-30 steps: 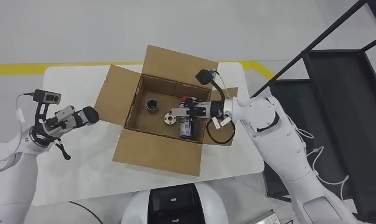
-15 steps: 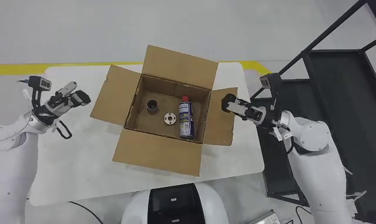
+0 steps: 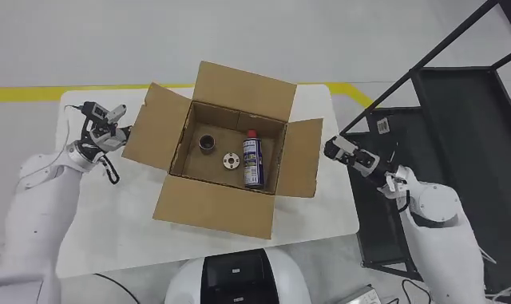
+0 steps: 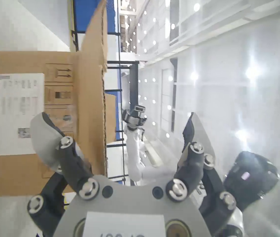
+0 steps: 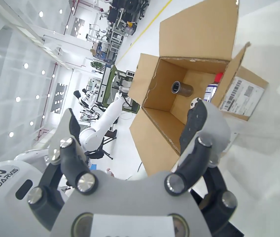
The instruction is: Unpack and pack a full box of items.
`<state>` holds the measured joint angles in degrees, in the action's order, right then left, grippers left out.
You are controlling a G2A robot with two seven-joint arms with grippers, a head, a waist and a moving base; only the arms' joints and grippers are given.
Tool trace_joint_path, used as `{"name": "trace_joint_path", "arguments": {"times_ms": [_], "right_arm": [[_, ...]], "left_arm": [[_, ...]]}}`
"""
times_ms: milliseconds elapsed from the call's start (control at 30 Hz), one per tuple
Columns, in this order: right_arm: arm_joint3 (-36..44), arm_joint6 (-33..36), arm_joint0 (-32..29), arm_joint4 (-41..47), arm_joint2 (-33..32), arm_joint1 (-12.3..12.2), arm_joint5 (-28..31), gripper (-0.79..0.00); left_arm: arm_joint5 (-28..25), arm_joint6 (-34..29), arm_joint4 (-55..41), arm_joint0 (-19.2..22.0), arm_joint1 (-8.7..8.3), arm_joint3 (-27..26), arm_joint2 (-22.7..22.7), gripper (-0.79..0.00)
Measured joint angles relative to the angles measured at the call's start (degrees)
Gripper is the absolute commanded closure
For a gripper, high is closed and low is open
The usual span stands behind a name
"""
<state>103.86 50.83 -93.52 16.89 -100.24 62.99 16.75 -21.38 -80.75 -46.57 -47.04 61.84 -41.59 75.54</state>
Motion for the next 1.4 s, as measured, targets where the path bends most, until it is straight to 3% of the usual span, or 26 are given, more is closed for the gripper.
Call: {"name": "trace_joint_path", "arguments": {"times_ms": [167,367,500,667,867,933,1133,1400], "right_arm": [[-3.8,2.6,3.0,2.5,5.4,0.3,0.3,-0.785],[-7.8,6.1,7.9,6.2,12.4,0.8,2.0,-0.785],[-7.8,5.9,10.2,5.1,14.0,0.9,4.7,-0.785],[-3.4,2.4,6.2,5.0,8.3,0.3,8.2,-0.785],[-1.5,-7.2,-2.4,-2.3,-2.2,-0.4,2.8,-0.785],[-1.7,-8.4,-3.6,-3.0,-2.7,-0.3,1.4,-0.785],[-5.1,-1.4,0.0,2.1,4.2,-0.1,1.2,-0.785],[-8.9,2.4,12.1,2.3,16.3,0.9,2.2,-0.785]], "left_arm": [[4.3,-6.5,-1.9,-0.9,-0.21,-4.1,0.2,-0.785],[5.1,-7.3,-0.5,-3.4,0.15,-12.0,-2.7,-0.785],[4.6,-6.8,2.6,-3.6,0.61,-14.5,-5.5,-0.785],[3.3,-5.5,7.7,-3.4,1.02,-15.2,-8.5,-0.785],[1.1,-3.3,12.1,-2.7,1.34,-14.4,-10.6,-0.785],[-0.1,-2.1,13.7,-2.7,1.28,-14.7,-10.7,-0.785],[-2.2,0.1,15.5,-3.8,0.93,-16.2,-10.6,-0.785],[-1.5,-0.7,12.3,-5.9,0.09,-18.4,-8.5,-0.785]]}}
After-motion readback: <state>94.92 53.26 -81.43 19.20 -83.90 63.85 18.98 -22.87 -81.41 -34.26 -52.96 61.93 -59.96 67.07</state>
